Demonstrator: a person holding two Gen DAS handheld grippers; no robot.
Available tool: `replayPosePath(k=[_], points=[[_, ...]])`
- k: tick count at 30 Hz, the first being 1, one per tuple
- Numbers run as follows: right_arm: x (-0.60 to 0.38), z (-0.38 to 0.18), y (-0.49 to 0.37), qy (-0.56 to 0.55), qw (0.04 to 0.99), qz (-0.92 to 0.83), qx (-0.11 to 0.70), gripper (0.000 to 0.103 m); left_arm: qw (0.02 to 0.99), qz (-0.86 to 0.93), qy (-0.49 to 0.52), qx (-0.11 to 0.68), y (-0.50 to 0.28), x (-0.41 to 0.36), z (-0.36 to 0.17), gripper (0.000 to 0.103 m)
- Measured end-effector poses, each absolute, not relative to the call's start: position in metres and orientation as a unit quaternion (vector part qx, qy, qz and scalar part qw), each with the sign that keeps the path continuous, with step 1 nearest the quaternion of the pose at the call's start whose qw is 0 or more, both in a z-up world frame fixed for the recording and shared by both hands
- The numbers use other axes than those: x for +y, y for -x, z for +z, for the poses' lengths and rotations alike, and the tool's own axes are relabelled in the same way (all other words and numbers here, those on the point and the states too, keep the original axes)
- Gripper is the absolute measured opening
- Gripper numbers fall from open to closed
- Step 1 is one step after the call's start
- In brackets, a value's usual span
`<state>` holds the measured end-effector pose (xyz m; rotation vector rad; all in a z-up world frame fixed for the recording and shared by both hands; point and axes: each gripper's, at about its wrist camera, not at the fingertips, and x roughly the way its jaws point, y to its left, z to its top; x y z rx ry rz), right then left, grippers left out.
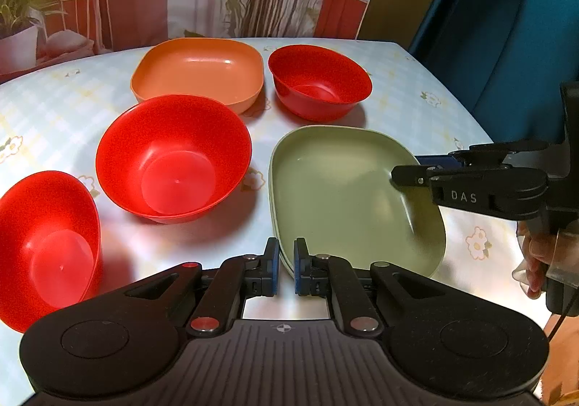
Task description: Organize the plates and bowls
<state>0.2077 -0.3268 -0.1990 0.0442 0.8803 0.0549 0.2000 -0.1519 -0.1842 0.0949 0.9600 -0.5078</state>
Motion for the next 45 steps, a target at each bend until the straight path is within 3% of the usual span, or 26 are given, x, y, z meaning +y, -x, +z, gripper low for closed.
replayPosePath(k=[11, 27, 45], points=[[-0.323, -0.2, -0.207, -0.038, 0.904, 0.034, 0.425, 0.013, 0.861, -0.23, -0.057, 0.45, -0.198, -0.154, -0.183, 0.009], [-0.32, -0.199, -0.211, -0.045, 0.908, 0.036, 0.416, 0.014, 0.874, -0.217, -0.083, 0.426, -0.197, -0.152, -0.169, 0.009], [-0.325, -0.148, -0.207, -0.041, 0.925, 0.036, 0.375, 0.016, 0.901, -0.21, -0.077, 0.372, -0.208, -0.135, -0.118, 0.009]])
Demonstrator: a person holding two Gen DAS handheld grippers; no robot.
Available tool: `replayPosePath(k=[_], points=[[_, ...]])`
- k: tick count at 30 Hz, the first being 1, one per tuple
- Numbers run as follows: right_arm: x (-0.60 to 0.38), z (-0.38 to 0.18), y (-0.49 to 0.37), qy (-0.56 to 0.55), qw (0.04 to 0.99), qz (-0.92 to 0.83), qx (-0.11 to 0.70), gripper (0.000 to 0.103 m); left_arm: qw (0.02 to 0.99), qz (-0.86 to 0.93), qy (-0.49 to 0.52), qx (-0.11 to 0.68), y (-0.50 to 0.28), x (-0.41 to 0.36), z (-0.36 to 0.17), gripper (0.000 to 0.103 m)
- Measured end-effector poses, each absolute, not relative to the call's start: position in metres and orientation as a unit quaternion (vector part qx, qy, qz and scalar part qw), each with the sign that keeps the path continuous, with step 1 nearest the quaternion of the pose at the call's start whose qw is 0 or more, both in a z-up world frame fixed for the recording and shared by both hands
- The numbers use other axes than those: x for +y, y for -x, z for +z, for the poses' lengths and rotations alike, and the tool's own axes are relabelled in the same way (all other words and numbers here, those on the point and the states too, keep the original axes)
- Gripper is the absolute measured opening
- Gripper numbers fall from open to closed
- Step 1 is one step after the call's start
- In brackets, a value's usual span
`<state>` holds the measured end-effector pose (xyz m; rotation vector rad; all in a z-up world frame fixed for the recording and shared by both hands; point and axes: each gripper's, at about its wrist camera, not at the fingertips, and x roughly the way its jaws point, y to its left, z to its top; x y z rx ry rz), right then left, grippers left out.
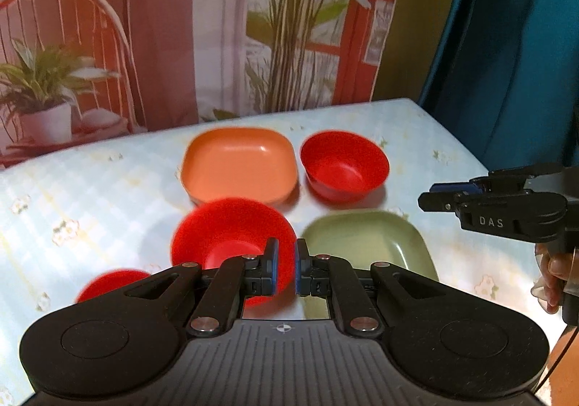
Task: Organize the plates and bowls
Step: 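Move both grippers to the rim of the orange square plate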
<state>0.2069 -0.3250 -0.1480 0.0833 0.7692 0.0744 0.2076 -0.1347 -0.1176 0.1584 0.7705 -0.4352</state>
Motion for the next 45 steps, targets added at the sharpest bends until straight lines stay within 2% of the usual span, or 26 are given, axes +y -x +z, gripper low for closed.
replayPosePath(k=[10, 20, 26, 34, 40, 43, 45], points=[[-0.324, -0.119, -0.228, -0.041, 0.936, 0.038, 0.348, 0.016, 0.921, -0.178, -0.073, 0.339, -0.236, -0.117, -0.089, 0.009], [-0.32, -0.095, -0.284, -0.04, 0.945, 0.049, 0.321, 0.016, 0.938, -0.142, -0.057, 0.31, -0.286, -0.103, -0.065, 0.009], [-0.311, -0.107, -0.331, -0.042, 0.941, 0.064, 0.33, 0.018, 0.925, -0.13, -0.027, 0.356, -0.328, -0.097, -0.099, 0.01], [-0.298, -0.153, -0.397, -0.073, 0.922, 0.07, 0.373, 0.02, 0.893, -0.124, 0.029, 0.431, -0.369, -0.085, -0.158, 0.01], [-0.294, -0.18, -0.425, -0.077, 0.906, 0.057, 0.413, 0.021, 0.882, -0.143, 0.052, 0.446, -0.381, -0.077, -0.176, 0.018], [-0.299, -0.188, -0.432, -0.085, 0.898, 0.052, 0.428, 0.023, 0.874, -0.151, 0.061, 0.458, -0.384, -0.076, -0.183, 0.03], [-0.3, -0.194, -0.435, -0.092, 0.893, 0.058, 0.437, 0.023, 0.871, -0.156, 0.063, 0.461, -0.386, -0.077, -0.186, 0.031]])
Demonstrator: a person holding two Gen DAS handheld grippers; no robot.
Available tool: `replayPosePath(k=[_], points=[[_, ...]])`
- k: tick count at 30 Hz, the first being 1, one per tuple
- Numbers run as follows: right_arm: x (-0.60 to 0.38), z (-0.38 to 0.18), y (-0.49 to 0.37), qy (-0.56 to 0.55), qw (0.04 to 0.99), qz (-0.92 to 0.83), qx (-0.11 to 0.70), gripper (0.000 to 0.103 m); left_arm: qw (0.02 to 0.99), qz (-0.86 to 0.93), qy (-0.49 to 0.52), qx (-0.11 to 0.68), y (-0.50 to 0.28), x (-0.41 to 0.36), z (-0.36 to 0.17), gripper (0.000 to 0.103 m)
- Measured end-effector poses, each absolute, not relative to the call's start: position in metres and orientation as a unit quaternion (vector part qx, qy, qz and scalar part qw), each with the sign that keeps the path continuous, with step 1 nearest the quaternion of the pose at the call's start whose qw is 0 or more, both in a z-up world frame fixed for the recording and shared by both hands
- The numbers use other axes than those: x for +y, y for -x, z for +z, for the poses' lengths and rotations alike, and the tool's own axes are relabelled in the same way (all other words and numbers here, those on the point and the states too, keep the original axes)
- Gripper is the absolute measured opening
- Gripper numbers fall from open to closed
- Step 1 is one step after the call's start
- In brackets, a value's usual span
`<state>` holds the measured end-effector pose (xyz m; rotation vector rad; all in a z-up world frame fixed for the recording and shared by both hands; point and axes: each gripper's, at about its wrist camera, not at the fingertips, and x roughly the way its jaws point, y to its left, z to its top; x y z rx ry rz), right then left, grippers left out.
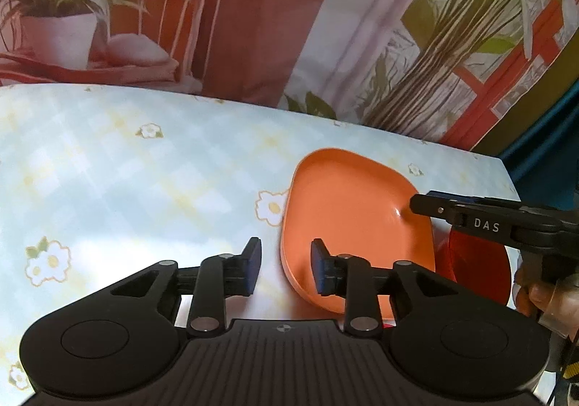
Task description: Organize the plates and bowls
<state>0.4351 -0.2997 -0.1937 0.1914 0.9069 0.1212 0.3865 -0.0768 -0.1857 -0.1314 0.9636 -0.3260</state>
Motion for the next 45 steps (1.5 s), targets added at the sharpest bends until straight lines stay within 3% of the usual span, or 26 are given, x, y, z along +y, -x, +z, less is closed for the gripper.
replayPosePath(k=[7, 12, 15, 20, 35, 45], points=[[-0.296, -0.196, -0.44, -0.083, 0.888, 0.069, 0.446, 0.019, 0.86, -0.163, 0.053, 0.48, -0.391, -0.082, -0.201, 0.03], [-0.302, -0.195, -0.442, -0.103, 0.888, 0.059, 0.444, 0.019, 0.86, -0.168, 0.065, 0.478, -0.388, -0.08, -0.208, 0.014], [-0.305, -0.196, -0.444, -0.102, 0.887, 0.062, 0.446, 0.019, 0.863, -0.167, 0.055, 0.473, -0.386, -0.081, -0.206, 0.014], [-0.298, -0.198, -0.446, -0.097, 0.883, 0.072, 0.453, 0.004, 0.867, -0.159, 0.065, 0.468, -0.385, -0.079, -0.203, 0.013], [-0.296, -0.118, -0.419, -0.103, 0.921, 0.074, 0.368, 0.004, 0.911, -0.168, 0.04, 0.374, -0.345, -0.076, -0.116, 0.012], [-0.316, -0.082, -0.357, -0.102, 0.93, 0.066, 0.346, 0.004, 0.915, -0.19, 0.019, 0.355, -0.288, -0.096, -0.094, 0.013]])
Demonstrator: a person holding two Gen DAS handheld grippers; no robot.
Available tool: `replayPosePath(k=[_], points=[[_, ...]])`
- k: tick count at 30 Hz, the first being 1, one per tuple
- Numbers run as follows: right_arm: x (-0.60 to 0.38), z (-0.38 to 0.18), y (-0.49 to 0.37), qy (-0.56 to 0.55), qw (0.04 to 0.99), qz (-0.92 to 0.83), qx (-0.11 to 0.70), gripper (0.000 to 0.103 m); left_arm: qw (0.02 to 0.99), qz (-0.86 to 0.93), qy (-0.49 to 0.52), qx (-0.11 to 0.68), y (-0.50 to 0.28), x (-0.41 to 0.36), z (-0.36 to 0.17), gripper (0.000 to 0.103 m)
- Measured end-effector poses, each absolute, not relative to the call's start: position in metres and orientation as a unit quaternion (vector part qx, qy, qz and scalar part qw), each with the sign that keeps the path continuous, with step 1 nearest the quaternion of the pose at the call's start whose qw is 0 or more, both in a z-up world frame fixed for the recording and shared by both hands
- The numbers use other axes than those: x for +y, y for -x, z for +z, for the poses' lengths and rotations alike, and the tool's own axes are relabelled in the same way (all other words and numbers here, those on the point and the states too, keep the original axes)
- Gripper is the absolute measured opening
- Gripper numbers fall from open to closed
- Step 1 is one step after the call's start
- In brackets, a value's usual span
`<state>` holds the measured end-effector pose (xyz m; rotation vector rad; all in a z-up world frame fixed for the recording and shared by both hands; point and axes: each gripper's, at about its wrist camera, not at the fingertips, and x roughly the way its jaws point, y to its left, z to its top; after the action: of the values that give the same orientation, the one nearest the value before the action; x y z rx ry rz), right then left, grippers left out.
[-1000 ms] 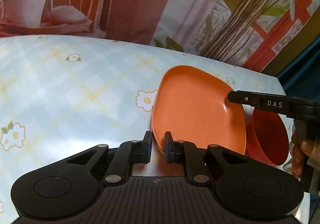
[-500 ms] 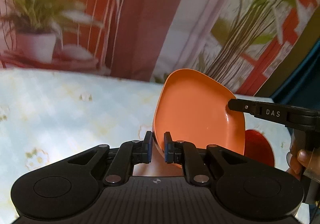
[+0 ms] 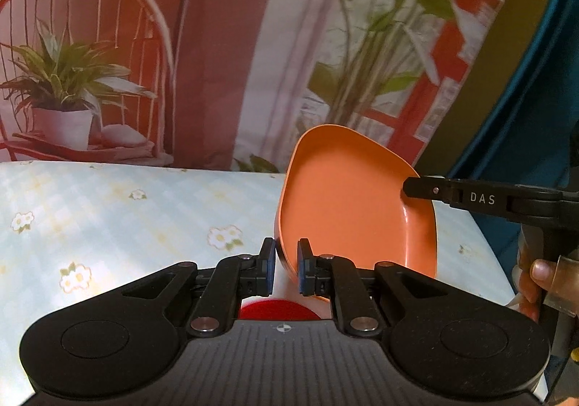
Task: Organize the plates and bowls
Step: 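Lift the orange plate with both grippers and lower it onto the green plates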
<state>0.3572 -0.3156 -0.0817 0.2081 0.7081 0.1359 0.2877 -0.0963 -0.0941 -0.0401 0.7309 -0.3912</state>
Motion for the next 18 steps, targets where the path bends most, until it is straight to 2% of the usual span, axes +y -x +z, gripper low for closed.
replayPosePath(k=[18], points=[[-0.342, -0.098, -0.257, -0.088, 0.925, 0.05, 0.366, 0.005, 0.898, -0.222, 0.019, 0.38, -0.211, -0.114, -0.125, 0.015]])
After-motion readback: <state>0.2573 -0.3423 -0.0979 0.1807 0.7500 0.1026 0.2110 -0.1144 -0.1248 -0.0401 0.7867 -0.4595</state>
